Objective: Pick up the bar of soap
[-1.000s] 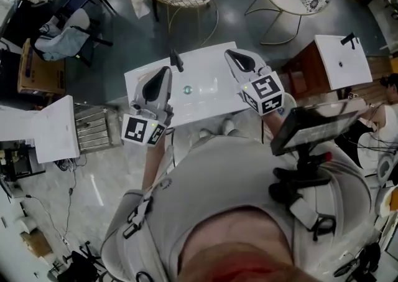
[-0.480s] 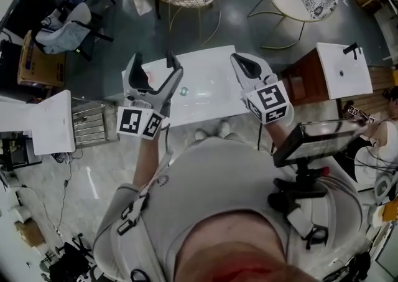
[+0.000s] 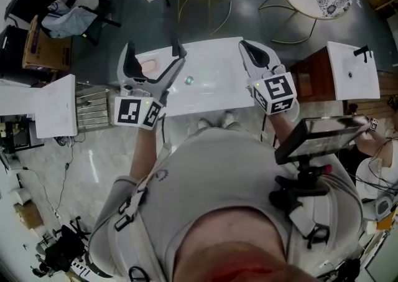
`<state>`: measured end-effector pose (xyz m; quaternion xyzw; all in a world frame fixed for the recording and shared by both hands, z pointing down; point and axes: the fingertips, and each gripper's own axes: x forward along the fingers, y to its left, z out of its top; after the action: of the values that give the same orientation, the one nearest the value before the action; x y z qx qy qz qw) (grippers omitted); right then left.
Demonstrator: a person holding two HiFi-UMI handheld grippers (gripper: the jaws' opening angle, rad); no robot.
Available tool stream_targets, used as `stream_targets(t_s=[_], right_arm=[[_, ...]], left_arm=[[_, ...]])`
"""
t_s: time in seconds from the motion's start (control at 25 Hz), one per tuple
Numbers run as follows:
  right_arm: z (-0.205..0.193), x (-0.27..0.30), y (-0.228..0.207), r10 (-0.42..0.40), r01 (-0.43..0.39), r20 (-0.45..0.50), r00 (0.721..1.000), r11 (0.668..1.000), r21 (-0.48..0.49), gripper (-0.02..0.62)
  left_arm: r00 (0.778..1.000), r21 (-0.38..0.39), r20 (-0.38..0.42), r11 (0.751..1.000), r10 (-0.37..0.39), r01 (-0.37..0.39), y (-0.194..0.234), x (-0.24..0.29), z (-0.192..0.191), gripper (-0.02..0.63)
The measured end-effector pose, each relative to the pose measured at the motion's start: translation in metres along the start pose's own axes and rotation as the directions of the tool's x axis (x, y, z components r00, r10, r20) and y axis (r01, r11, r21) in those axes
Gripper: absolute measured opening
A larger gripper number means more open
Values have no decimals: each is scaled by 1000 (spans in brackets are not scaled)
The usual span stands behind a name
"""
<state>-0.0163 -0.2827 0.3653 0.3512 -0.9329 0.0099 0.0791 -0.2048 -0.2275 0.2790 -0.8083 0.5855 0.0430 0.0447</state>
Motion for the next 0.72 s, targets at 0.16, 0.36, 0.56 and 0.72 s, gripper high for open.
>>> stream_targets(t_s=[0.16,0.36,0.56,0.72], right_arm=[[-7,0,8,-1,2,-13,1000,1000,21,3],[-22,-4,19,-11,12,-38,999,999,36,3],[-28,-16,19,-44,46,-51,998,998,34,3],[-31,-26,17,-82,84,-61,995,996,37,2]], left_arm=[[999,-11,-36,1000,20,-20,37,-2,-8,595],[994,136,-105,991,11,3,75,-7,-6,594],[954,277,-293,950,-57,142,100,-3,-32,587],[875,279,-473,925,-101,257,131,0,-81,572]])
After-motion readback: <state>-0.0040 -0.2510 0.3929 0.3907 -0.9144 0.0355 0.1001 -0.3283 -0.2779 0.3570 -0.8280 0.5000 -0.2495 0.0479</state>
